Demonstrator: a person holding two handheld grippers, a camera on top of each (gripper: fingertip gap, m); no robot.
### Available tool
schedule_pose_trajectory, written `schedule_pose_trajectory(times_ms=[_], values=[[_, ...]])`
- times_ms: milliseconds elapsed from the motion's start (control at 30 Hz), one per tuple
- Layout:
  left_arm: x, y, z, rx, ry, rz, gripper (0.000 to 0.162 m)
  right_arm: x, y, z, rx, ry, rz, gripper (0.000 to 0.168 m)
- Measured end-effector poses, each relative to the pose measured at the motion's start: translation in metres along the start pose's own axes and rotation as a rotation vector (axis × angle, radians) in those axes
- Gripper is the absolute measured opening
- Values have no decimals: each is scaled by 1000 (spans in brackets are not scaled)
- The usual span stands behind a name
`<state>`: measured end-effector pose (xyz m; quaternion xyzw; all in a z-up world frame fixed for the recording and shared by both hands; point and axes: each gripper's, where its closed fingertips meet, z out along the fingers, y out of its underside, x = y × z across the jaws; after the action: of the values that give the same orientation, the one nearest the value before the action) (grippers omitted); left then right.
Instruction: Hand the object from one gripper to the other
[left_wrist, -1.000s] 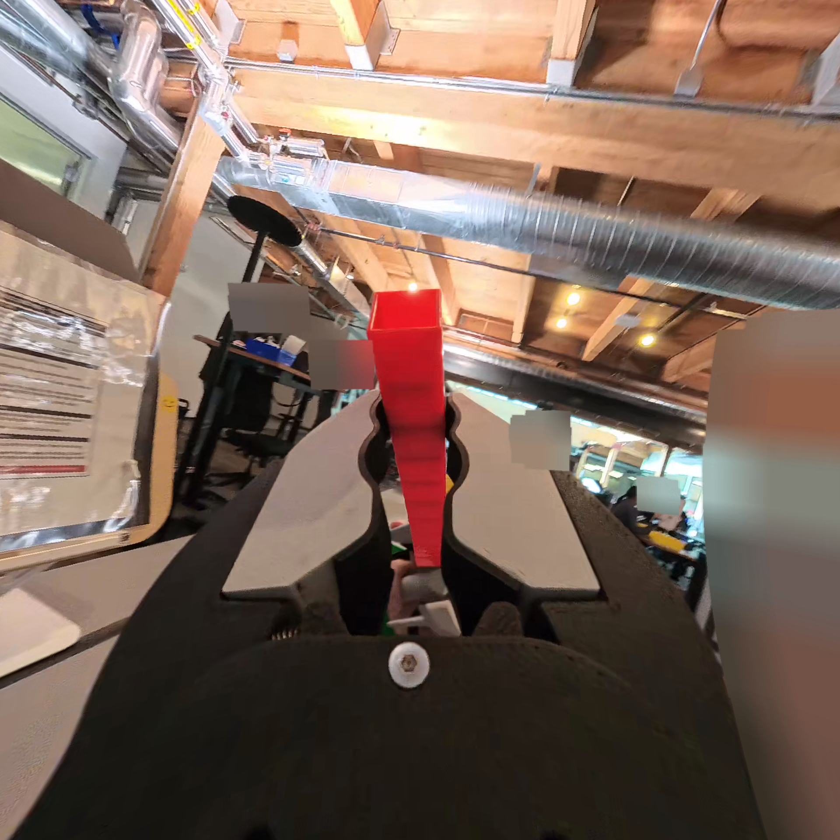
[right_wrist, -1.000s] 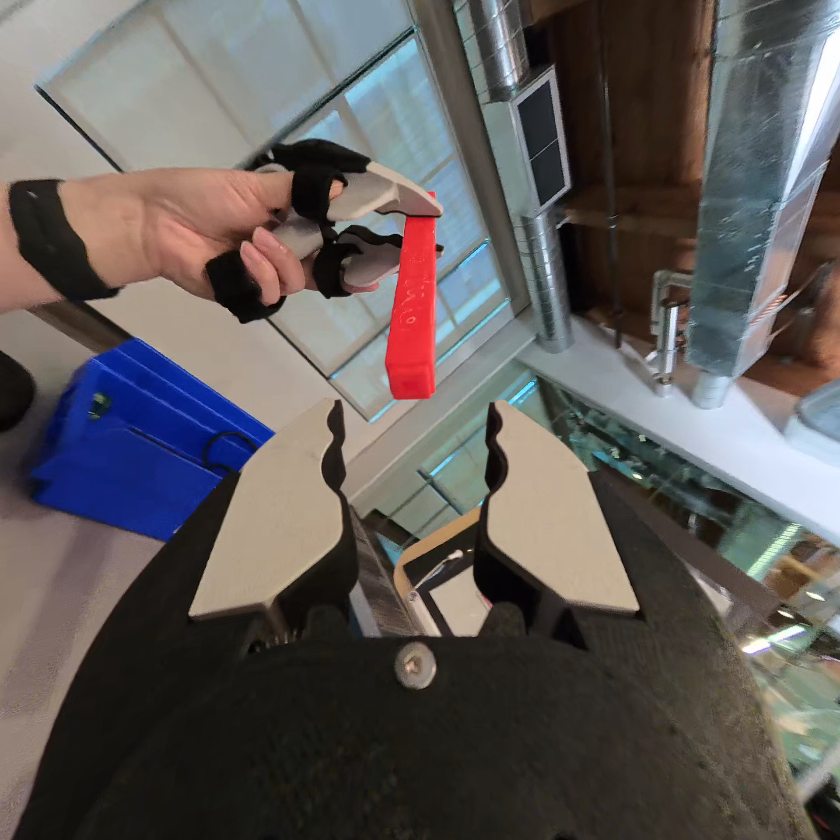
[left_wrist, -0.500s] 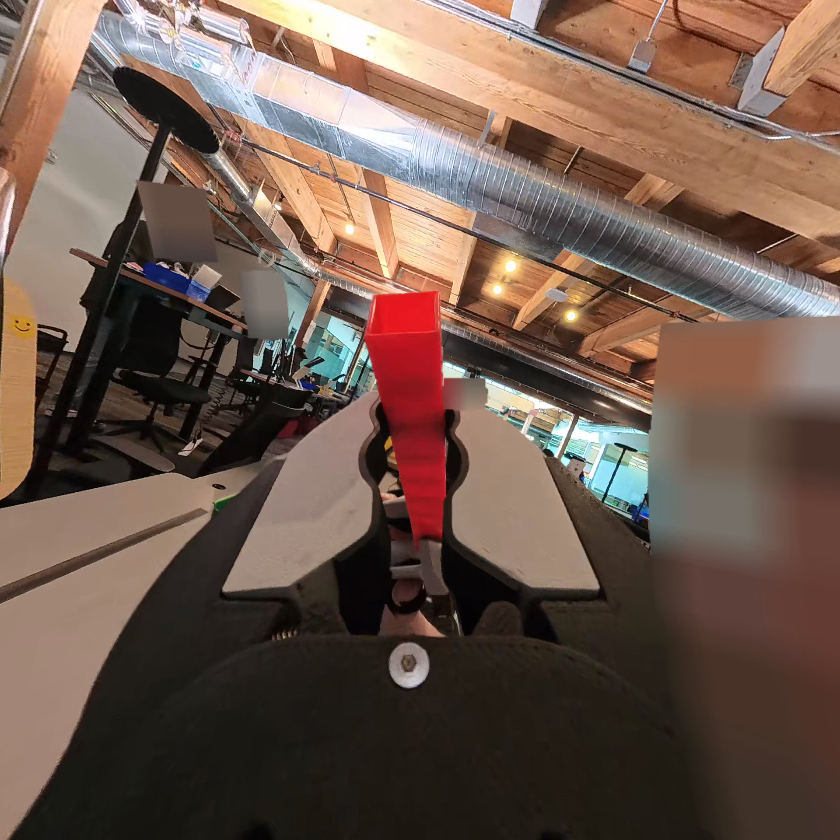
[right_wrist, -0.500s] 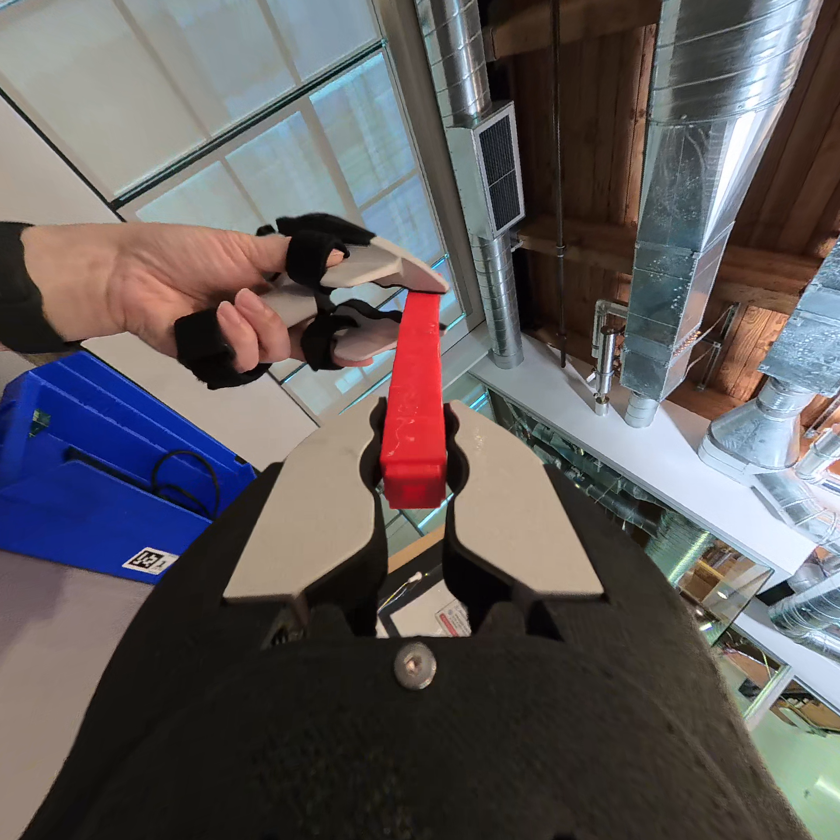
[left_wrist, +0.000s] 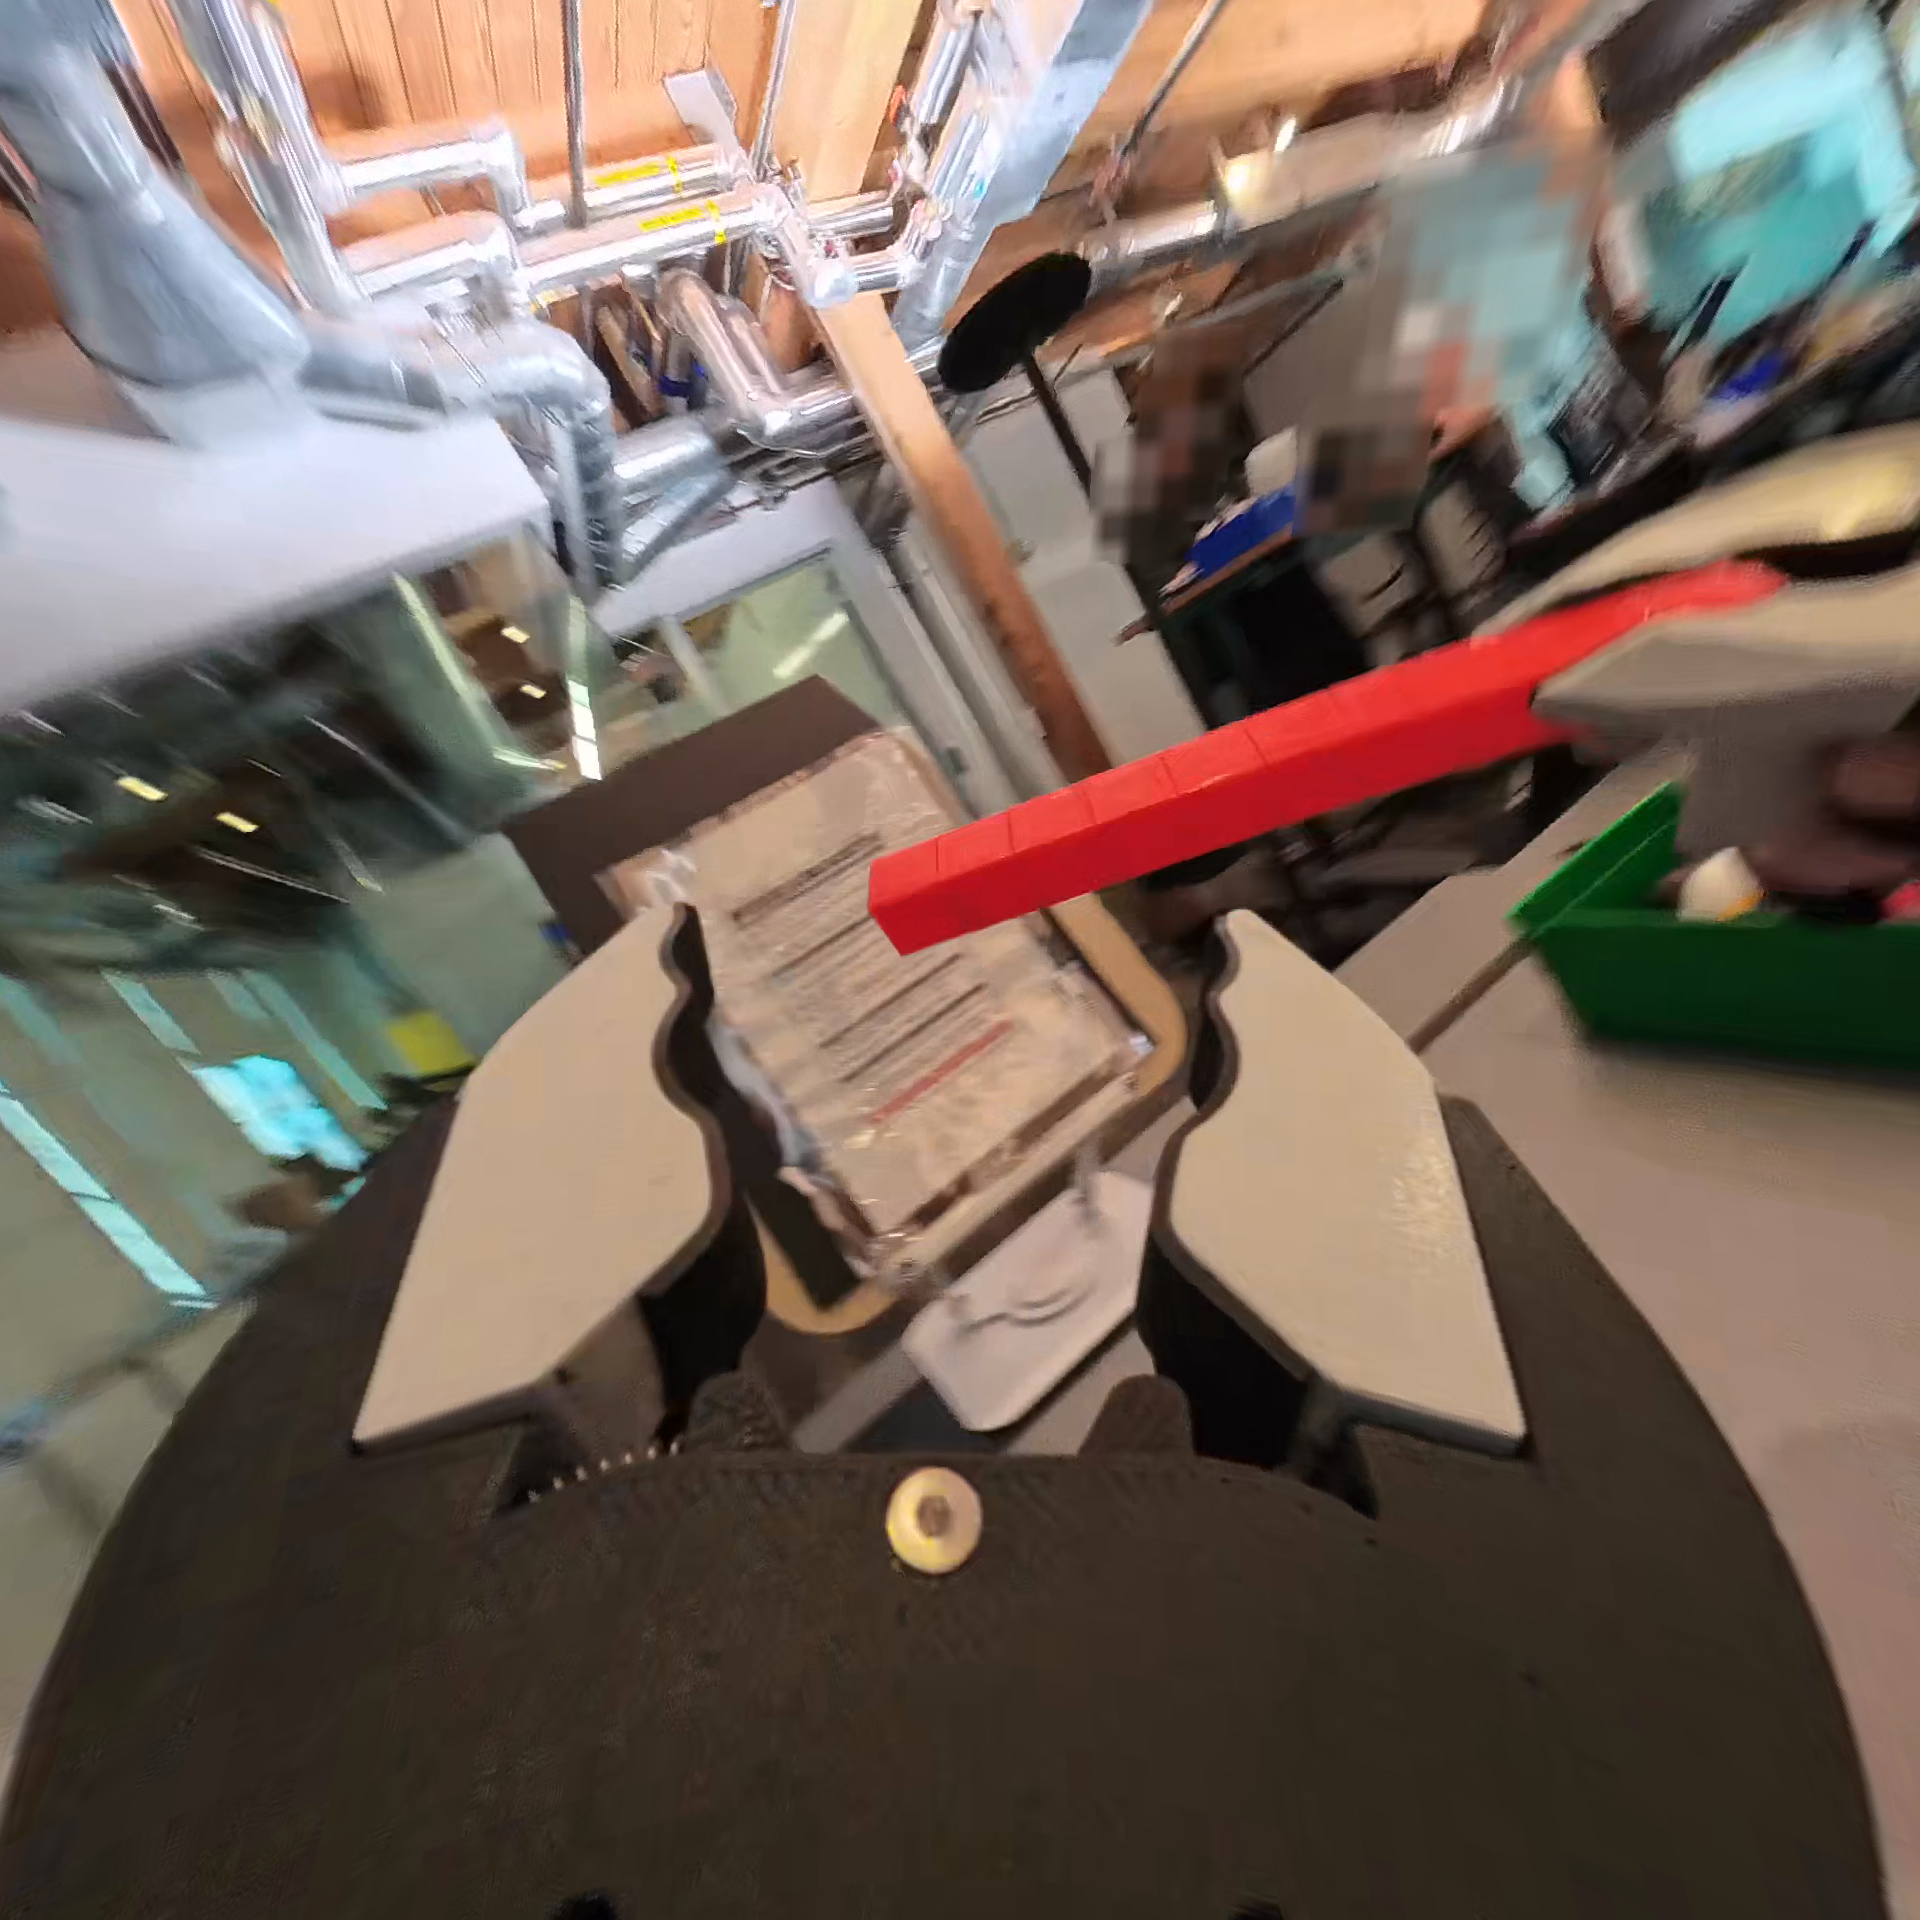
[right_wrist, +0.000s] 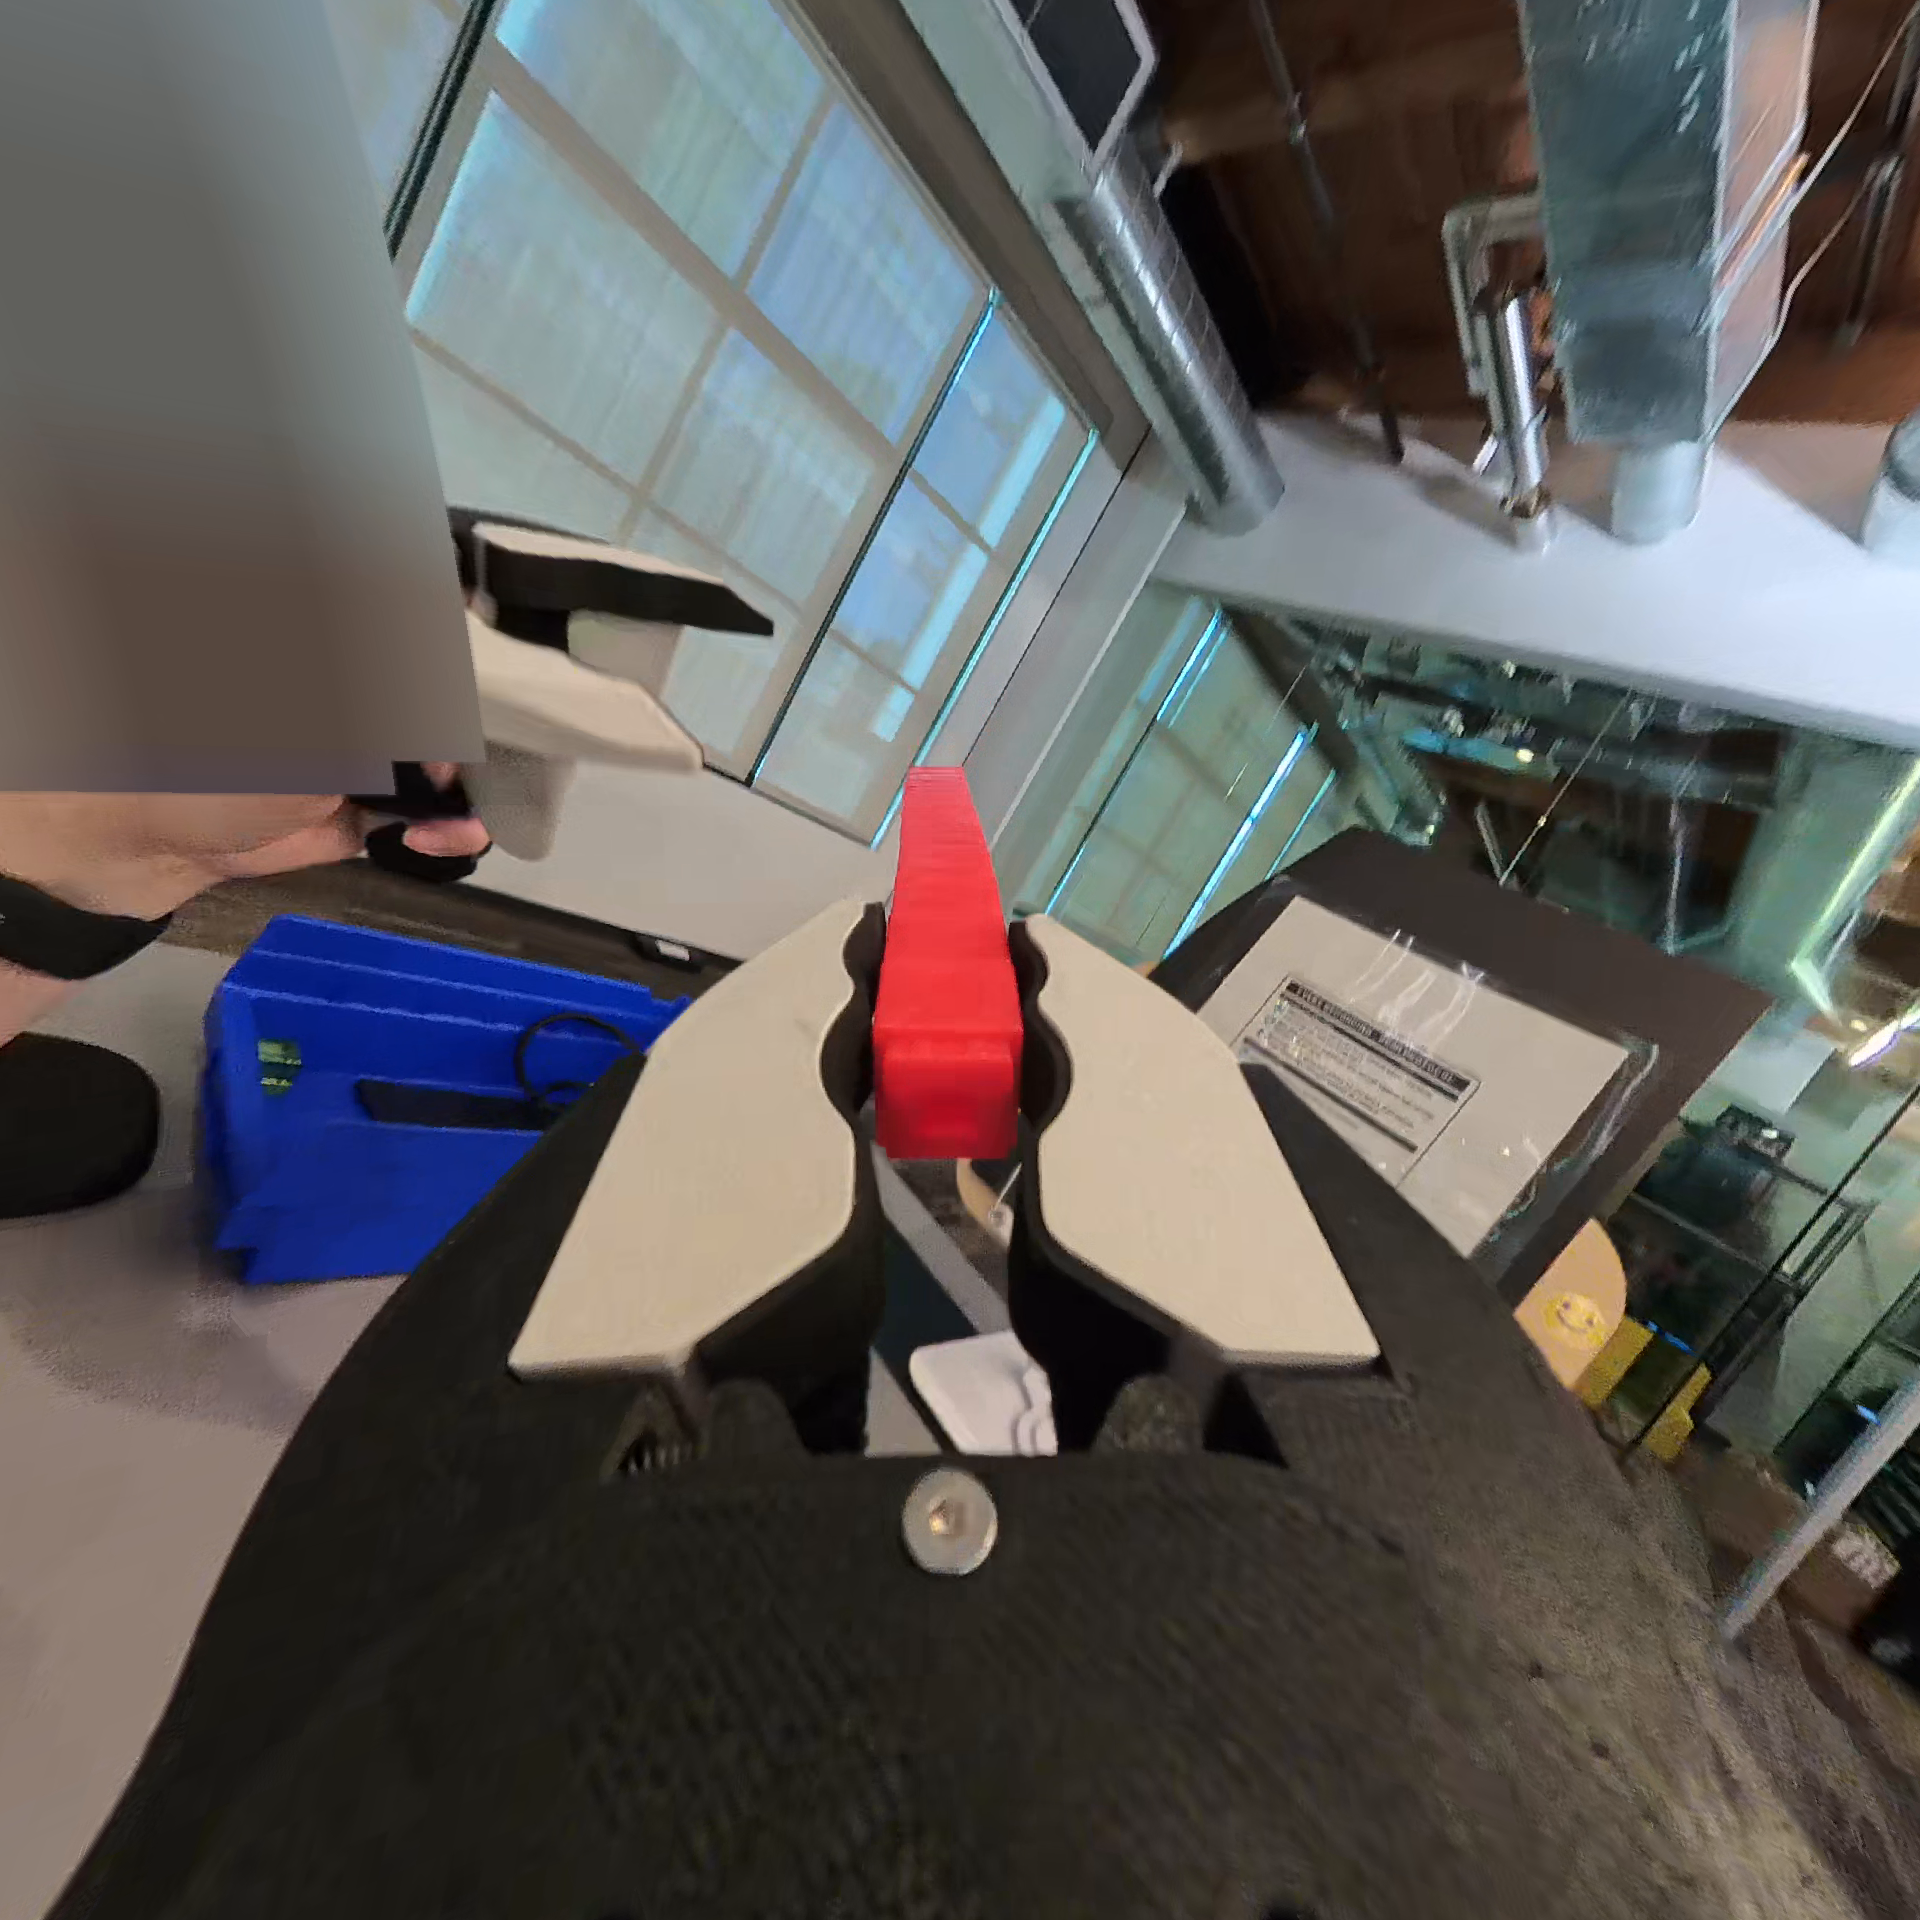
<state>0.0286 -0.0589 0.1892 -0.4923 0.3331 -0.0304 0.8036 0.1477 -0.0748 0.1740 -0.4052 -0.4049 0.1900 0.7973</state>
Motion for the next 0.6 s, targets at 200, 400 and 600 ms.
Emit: schedule_pose_trajectory(times_ms=[200, 400, 600], values=[[54, 23, 40, -44, -182, 481, 90, -9, 10, 6, -165, -8, -46, 24], [76, 47, 54, -85, -223, 661, 62, -35, 21, 13, -292, -106, -10, 23], [82, 49, 52, -46, -195, 674, 22, -41, 24, 13, -308, -115, -66, 26]])
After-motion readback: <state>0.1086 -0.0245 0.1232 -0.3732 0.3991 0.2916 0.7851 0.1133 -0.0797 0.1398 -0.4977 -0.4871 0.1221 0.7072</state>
